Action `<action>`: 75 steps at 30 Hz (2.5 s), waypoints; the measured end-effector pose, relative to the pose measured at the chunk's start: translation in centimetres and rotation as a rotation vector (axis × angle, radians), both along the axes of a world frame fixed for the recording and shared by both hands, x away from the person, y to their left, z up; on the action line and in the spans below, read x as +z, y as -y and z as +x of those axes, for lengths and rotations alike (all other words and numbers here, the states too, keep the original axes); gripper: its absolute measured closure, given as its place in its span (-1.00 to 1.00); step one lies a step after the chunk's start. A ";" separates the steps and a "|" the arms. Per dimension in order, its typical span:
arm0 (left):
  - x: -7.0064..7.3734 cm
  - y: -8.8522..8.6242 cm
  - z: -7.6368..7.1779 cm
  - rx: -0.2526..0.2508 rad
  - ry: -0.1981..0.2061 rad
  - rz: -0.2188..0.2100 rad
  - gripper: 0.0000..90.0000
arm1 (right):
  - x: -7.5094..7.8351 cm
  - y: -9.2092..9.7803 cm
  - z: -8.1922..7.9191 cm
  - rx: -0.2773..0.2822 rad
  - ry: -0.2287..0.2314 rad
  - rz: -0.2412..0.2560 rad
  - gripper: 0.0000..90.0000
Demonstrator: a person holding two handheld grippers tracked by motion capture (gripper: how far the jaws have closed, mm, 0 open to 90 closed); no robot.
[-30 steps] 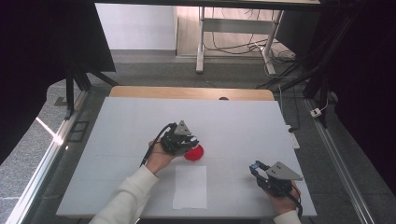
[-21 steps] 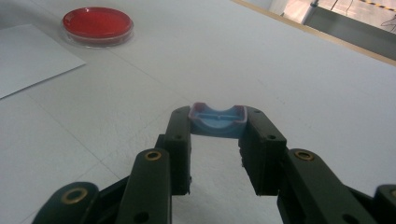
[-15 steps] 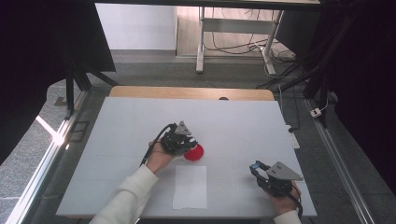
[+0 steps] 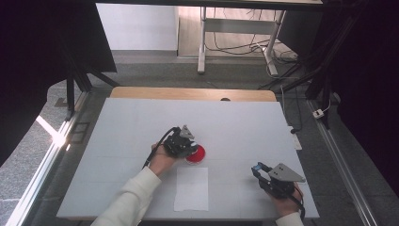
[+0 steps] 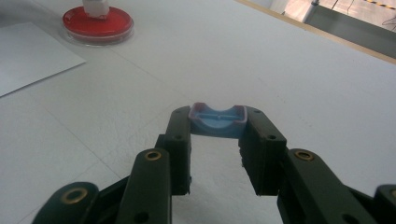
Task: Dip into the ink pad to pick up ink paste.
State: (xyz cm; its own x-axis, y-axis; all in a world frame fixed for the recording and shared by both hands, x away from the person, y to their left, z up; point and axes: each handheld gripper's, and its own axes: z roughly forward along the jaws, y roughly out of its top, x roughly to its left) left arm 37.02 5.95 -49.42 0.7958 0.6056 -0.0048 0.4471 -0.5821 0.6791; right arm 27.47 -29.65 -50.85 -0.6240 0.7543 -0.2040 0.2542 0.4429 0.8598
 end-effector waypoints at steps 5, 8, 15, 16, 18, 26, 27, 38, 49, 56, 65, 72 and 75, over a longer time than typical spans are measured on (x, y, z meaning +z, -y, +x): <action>-0.2 0.1 0.1 0.000 -0.006 0.010 0.68 | 0.0 0.0 0.0 0.001 -0.001 0.000 0.43; -0.2 0.1 0.1 -0.001 -0.008 0.008 0.68 | 0.0 0.0 0.0 0.001 0.000 -0.001 0.43; -0.3 0.3 0.0 0.000 0.001 0.017 0.68 | 0.0 0.0 0.0 0.001 -0.002 -0.004 0.43; -0.3 0.3 0.0 0.000 0.002 0.020 0.68 | 0.0 -0.1 0.0 0.002 -0.002 -0.005 0.43; -0.4 0.4 0.0 0.001 0.001 0.026 0.68 | 0.0 -0.1 0.0 0.002 0.000 -0.002 0.43; -0.6 0.5 -0.1 0.004 0.010 0.033 0.69 | 0.0 -0.1 0.0 0.003 0.001 0.000 0.44; -0.7 0.6 -0.2 0.006 0.013 0.035 0.69 | 0.0 -0.1 -0.1 0.000 -0.002 -0.005 0.43; -0.9 0.1 -0.1 0.002 0.003 0.000 0.69 | 0.0 -0.1 -0.1 0.000 -0.002 -0.005 0.43; -1.0 -0.1 0.1 -0.001 -0.007 -0.016 0.69 | 0.0 -0.2 -0.1 0.003 0.001 -0.001 0.43; -1.0 -0.1 0.0 -0.003 -0.002 -0.007 0.69 | 0.0 -0.2 -0.1 0.002 0.001 -0.002 0.43; -0.5 -0.6 0.0 -0.004 -0.001 -0.047 0.68 | 0.1 -0.1 -0.1 0.001 0.002 -0.005 0.43; 0.7 -0.8 -0.5 -0.005 0.031 -0.088 0.68 | 0.1 -0.1 -0.1 0.002 0.003 -0.005 0.43; 1.5 -1.0 -0.7 -0.014 0.039 -0.109 0.68 | 0.1 -0.1 -0.1 0.003 0.003 -0.006 0.43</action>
